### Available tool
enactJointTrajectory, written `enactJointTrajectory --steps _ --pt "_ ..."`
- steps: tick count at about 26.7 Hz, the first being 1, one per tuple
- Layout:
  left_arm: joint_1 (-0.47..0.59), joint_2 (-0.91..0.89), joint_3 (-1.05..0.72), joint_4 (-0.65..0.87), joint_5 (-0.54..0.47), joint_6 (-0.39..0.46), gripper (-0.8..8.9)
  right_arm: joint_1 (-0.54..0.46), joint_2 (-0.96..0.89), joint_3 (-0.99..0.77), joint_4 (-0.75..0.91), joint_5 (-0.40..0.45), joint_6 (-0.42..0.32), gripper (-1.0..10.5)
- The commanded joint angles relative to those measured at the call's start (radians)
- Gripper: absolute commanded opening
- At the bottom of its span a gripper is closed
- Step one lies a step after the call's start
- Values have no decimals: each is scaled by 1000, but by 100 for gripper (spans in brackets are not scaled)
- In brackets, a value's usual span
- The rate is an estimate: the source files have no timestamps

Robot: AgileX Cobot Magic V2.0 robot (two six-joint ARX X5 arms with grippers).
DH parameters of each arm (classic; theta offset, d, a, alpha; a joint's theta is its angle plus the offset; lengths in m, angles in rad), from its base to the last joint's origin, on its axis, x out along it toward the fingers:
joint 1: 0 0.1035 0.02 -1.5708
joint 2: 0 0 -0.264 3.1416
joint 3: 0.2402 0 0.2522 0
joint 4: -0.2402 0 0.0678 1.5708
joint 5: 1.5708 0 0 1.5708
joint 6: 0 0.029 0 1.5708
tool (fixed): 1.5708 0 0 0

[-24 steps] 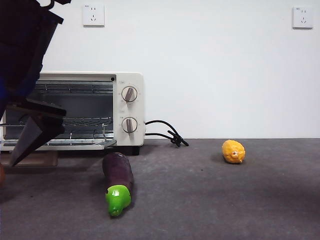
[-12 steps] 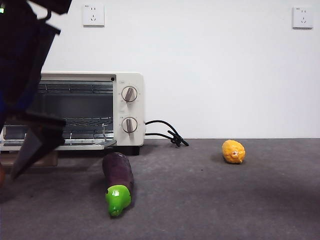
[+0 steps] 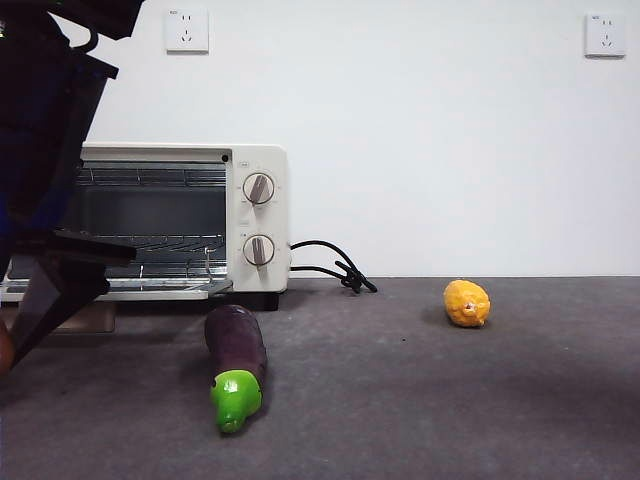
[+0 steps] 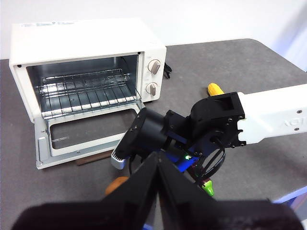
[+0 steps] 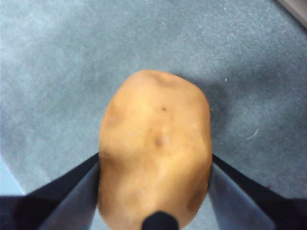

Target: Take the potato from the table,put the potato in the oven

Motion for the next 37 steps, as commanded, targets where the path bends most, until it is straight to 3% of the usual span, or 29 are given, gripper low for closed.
enactJointTrajectory --steps 1,10,17,23,30,33,37 --pt "-8 -5 1 6 4 19 -5 4 -3 8 -9 1 27 0" --pt "-13 -5 1 6 4 29 -5 -22 -19 237 -121 32 20 2" --pt "-34 -5 1 6 -5 52 -5 -39 -19 375 -117 189 -39 1" --pt "-41 -5 1 6 -76 54 -5 -77 -19 382 -97 296 -83 1" --pt "-41 -5 1 6 -76 54 -5 -150 -19 374 -30 275 -85 1" --pt "-41 -5 0 6 -95 55 -5 -198 -18 374 6 169 -88 0" --pt "-41 5 -6 6 -156 53 -5 -241 -4 374 33 143 -89 -3"
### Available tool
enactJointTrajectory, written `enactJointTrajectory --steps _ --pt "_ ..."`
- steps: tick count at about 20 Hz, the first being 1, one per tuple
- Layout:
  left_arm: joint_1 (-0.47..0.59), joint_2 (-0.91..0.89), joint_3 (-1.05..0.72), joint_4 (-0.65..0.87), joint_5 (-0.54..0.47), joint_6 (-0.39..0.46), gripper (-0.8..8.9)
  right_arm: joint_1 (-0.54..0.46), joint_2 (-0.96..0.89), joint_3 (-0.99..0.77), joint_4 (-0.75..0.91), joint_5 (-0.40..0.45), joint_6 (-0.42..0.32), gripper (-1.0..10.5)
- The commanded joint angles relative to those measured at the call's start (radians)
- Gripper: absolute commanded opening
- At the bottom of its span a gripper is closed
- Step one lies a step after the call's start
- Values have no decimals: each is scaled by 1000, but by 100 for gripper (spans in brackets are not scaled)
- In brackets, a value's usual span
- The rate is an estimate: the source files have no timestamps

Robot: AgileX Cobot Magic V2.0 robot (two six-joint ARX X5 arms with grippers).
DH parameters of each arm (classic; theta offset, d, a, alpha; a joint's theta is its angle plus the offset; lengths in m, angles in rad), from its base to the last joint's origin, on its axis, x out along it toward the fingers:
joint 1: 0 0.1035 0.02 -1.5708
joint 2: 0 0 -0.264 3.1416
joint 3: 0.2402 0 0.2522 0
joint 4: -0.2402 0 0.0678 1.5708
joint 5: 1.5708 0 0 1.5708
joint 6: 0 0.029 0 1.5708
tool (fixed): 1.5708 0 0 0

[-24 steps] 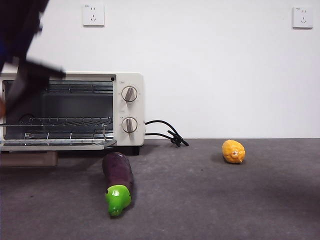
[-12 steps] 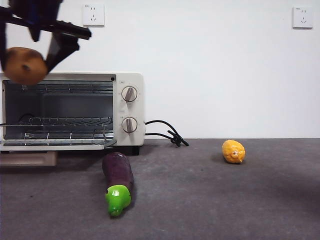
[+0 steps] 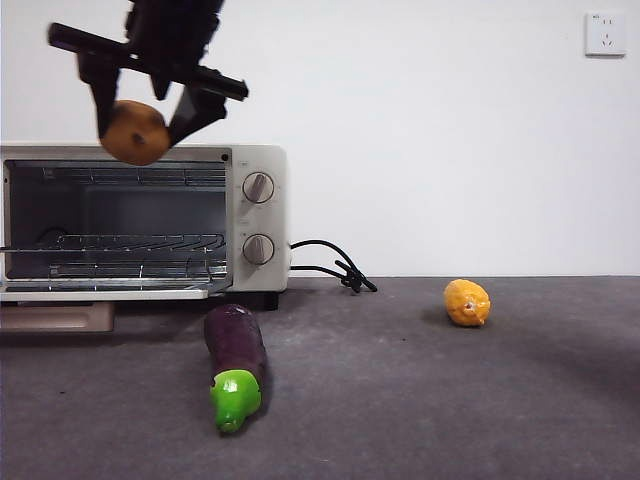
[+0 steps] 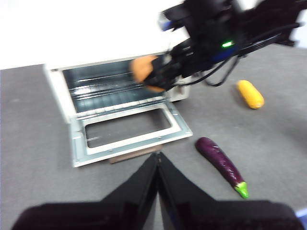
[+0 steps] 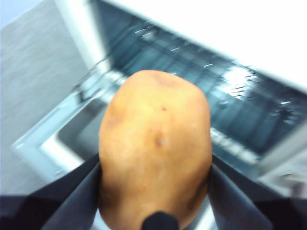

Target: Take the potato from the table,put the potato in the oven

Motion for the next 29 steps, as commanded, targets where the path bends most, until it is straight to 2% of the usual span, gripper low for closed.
enactJointTrajectory --steps 1,5,17,29 --pt "-3 12 -9 6 -5 8 -5 -3 32 -9 17 -20 -11 -3" --pt "-3 65 -15 6 -2 8 -5 -12 74 -9 46 -25 -57 -3" --pt "-3 172 -15 6 -2 8 -5 -64 205 -9 276 -19 -59 -3" --pt "-3 200 -15 6 -32 11 -5 -69 237 -9 353 1 -59 2"
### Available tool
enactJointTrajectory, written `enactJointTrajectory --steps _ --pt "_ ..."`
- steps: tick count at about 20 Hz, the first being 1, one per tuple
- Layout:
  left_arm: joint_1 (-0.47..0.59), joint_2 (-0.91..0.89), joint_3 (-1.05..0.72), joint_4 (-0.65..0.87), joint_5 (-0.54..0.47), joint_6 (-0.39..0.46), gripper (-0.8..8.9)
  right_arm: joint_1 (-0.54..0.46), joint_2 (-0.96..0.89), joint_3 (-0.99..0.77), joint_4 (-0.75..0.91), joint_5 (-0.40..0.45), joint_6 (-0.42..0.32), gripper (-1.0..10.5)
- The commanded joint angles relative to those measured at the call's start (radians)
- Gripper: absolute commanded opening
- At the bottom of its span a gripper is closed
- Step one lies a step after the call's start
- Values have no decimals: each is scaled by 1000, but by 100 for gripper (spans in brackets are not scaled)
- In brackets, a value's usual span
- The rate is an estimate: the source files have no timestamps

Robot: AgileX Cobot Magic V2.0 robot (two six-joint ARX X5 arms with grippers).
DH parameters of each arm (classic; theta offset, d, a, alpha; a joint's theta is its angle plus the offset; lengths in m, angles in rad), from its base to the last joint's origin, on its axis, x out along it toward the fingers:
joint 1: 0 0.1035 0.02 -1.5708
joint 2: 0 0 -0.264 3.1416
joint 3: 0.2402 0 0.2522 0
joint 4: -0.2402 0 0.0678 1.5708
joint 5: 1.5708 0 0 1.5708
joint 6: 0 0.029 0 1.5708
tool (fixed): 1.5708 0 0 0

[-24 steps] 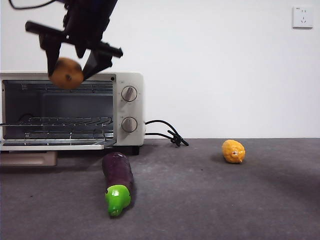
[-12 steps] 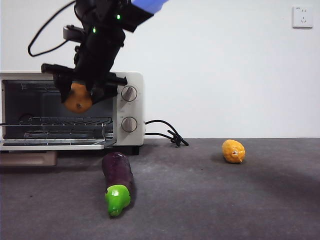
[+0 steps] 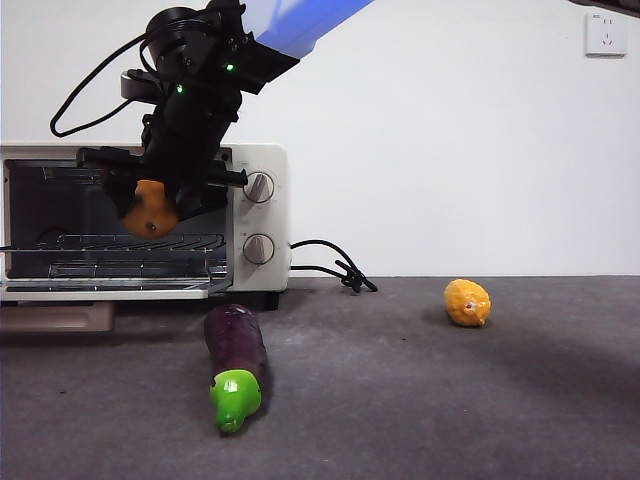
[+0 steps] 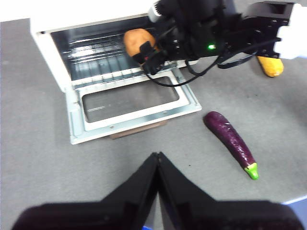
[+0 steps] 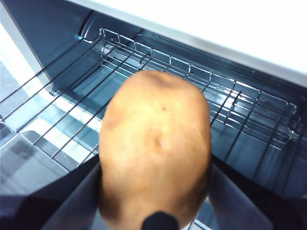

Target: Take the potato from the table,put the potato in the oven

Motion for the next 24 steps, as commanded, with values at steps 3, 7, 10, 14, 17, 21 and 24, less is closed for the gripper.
enactJointTrajectory --steps 3,7,10,14,17,21,24 --pt "-3 -2 -5 6 -6 11 -5 1 22 -8 14 1 -6 57" --pt "-3 -2 -5 6 -6 11 -5 0 22 -8 17 11 -6 257" --pt "-3 -2 -5 6 -6 11 -5 0 23 -8 18 47 -6 257" --pt "-3 -2 -5 6 -5 11 -5 0 23 -8 17 53 -3 404" --pt "-3 2 -5 6 -6 11 -5 1 23 -8 14 72 -3 574" --pt "-3 11 -5 6 -6 12 -5 9 22 2 -8 89 5 575" --pt "-3 14 -5 6 -6 12 -5 16 19 63 -141 110 35 574"
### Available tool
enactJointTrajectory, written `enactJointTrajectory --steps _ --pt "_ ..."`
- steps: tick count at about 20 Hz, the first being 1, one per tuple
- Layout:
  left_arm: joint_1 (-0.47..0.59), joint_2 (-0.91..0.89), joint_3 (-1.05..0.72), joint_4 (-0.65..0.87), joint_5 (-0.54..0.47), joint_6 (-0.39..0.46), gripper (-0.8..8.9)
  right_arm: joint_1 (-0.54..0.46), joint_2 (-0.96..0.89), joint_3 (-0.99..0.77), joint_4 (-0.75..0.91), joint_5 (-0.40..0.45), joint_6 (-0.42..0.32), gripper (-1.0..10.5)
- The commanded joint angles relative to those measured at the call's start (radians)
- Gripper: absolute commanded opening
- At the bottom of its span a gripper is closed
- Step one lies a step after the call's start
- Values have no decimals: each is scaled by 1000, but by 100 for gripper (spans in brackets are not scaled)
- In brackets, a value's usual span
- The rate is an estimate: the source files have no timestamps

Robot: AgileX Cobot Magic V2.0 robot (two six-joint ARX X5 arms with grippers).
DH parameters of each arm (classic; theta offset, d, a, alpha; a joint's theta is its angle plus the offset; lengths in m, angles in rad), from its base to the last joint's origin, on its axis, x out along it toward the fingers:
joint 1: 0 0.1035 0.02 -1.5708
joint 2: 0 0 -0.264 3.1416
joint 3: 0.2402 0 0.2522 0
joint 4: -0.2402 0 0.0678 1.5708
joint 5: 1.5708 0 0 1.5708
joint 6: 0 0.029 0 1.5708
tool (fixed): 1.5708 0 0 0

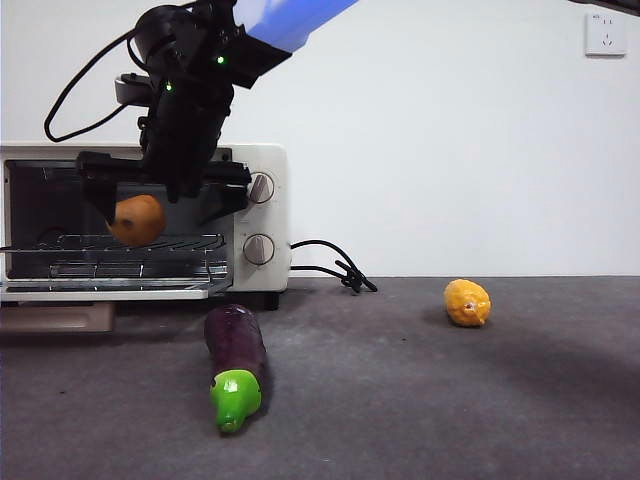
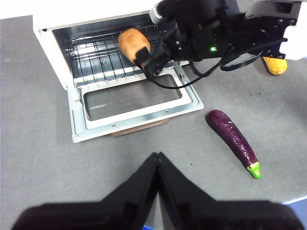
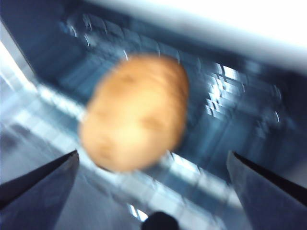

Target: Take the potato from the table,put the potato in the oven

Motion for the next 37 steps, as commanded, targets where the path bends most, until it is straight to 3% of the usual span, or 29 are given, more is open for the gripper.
enactJointTrajectory --steps 1,7,11,16,20,23,25,28,31,34,37 --pt "-3 1 -5 6 -3 13 -5 11 19 68 -94 20 35 574" --pt "-3 26 -5 6 -68 36 -5 47 19 319 -486 22 66 571" --pt "-3 80 -5 7 -134 47 -5 88 19 501 -693 76 63 561" --pt "-2 198 -5 51 -146 87 -5 135 19 725 -922 234 57 325" --pt "32 274 -5 150 -178 93 -7 183 -15 816 -927 210 -24 119" --pt "82 319 -5 151 -158 107 -8 225 -78 814 -929 206 -69 95" --pt "140 348 -5 173 -71 124 -8 256 -117 813 -929 210 -86 57" --pt "240 394 -5 200 59 124 -8 308 -168 811 -930 288 -116 57" --pt "324 452 -6 224 122 119 -8 349 -230 789 -930 311 -130 55" --pt "375 525 -6 256 209 100 -8 386 -337 662 -930 350 -149 25" --pt "389 616 -6 278 266 97 -8 391 -492 403 -929 365 -148 28"
